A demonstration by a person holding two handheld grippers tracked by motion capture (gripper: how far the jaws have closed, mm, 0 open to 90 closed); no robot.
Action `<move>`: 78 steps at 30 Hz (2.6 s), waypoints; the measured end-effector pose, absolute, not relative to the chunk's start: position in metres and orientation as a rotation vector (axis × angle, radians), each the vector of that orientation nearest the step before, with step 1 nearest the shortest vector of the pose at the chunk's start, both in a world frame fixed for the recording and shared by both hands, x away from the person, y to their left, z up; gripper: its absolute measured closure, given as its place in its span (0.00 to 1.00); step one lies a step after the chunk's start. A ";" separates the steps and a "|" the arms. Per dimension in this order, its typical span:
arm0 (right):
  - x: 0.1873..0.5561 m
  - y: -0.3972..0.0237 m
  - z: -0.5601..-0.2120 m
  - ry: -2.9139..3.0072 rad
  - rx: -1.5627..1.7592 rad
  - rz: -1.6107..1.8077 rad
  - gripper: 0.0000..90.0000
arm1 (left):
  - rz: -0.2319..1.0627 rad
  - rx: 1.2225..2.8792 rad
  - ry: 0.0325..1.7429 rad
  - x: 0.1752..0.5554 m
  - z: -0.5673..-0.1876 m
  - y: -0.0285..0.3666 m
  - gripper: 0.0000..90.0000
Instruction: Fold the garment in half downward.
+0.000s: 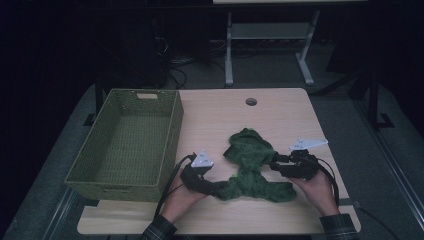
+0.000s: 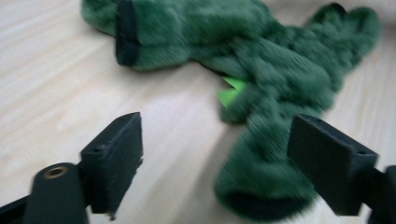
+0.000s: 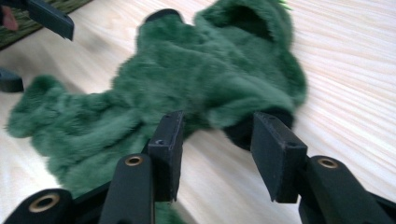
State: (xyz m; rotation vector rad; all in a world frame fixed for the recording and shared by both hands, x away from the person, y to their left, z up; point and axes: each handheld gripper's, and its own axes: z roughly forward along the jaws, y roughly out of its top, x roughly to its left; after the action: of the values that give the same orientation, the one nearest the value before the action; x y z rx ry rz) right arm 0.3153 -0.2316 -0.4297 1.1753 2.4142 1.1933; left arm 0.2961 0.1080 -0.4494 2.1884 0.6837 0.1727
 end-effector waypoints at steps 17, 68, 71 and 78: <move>0.290 -0.167 -0.424 2.559 0.957 1.297 0.74 | 0.205 2.243 0.591 0.252 -0.471 0.131 0.14; 0.264 -0.085 -0.443 2.693 0.699 1.332 0.97 | 0.228 2.285 0.557 0.244 -0.477 0.136 0.14; 0.264 -0.097 -0.434 2.663 0.721 1.390 0.97 | 0.229 2.284 0.558 0.244 -0.477 0.135 0.14; 0.267 -0.125 -0.424 2.587 0.773 1.461 0.96 | 0.230 2.286 0.556 0.245 -0.477 0.135 0.14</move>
State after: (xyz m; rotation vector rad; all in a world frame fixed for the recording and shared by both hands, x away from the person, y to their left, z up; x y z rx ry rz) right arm 0.2668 -0.1247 -0.4236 0.7730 2.5871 1.4610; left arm 0.2445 0.1354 -0.4771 2.2857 0.5563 0.2298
